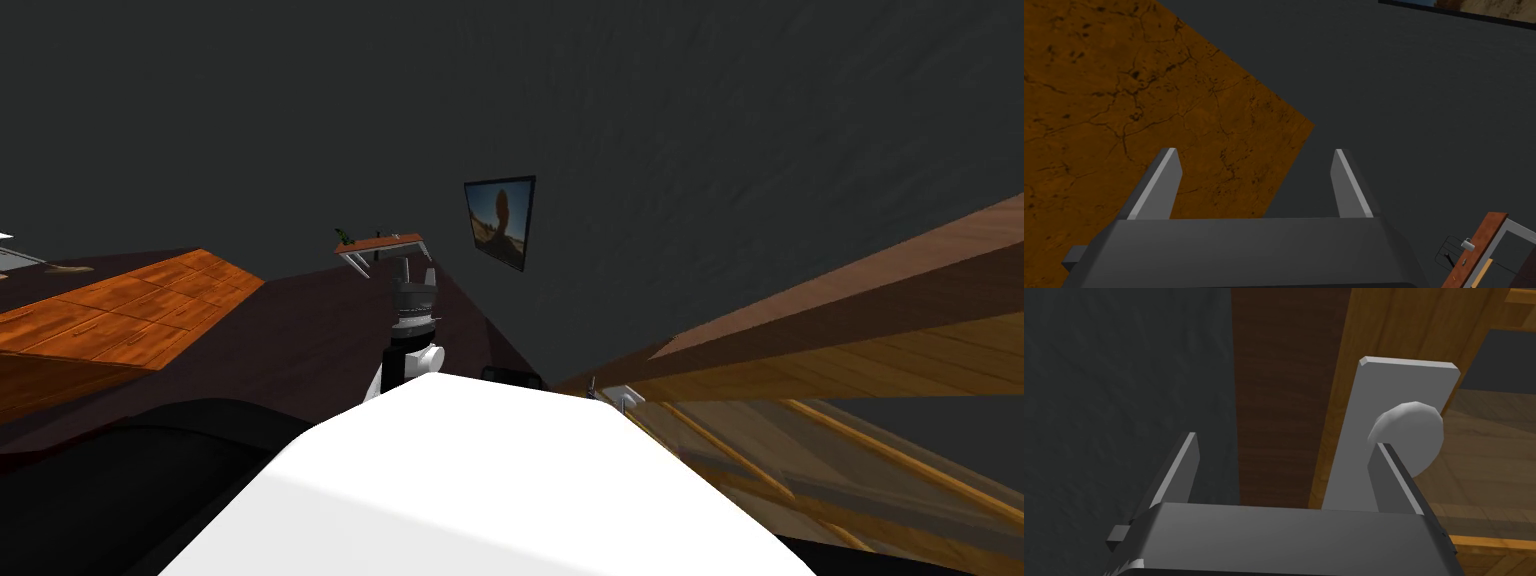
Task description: Pull the door open
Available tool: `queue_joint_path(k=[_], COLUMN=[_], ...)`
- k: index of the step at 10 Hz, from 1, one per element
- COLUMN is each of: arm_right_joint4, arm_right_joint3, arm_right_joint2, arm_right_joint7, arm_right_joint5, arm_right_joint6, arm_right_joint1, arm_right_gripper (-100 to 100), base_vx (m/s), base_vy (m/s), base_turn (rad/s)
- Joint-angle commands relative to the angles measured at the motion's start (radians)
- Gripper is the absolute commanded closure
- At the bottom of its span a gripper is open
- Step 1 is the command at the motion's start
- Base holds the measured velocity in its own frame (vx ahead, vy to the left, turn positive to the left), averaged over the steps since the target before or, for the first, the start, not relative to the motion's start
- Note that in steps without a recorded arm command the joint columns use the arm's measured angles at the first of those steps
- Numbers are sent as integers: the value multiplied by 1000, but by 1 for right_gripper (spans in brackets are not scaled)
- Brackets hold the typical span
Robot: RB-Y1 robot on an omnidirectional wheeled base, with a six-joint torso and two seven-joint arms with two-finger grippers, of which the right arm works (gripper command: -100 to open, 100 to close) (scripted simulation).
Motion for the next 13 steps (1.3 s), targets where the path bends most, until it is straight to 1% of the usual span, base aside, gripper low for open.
queue_joint_path(k=[1,2,3,4,5,10,11,13], arm_right_joint4=[-16,-18,-18,-18,-18,-18,-12,-7], arm_right_joint3=[-27,-32,-32,-7,-7,-7,-6,-5], arm_right_joint2=[-7,-6,-6,15,15,15,2,-10], arm_right_joint7=[0,-2,-2,-3,-3,-3,-13,-23], arm_right_joint5=[-10,-11,-11,-5,-5,-5,-3,-2], arm_right_joint6=[-20,-28,-28,-18,-18,-18,-22,-27], arm_right_joint1=[32,43,43,51,51,51,50,49], arm_right_gripper=[-100,-100,-100,-100,100,100,-100,-100], base_vx=[-6,-1,-20,-22,-6,6,23,1], base_vy=[-125,-130,-87,-5,19,-3,116,236], base_turn=[224,122,6,7,-4,0,-36,-27])
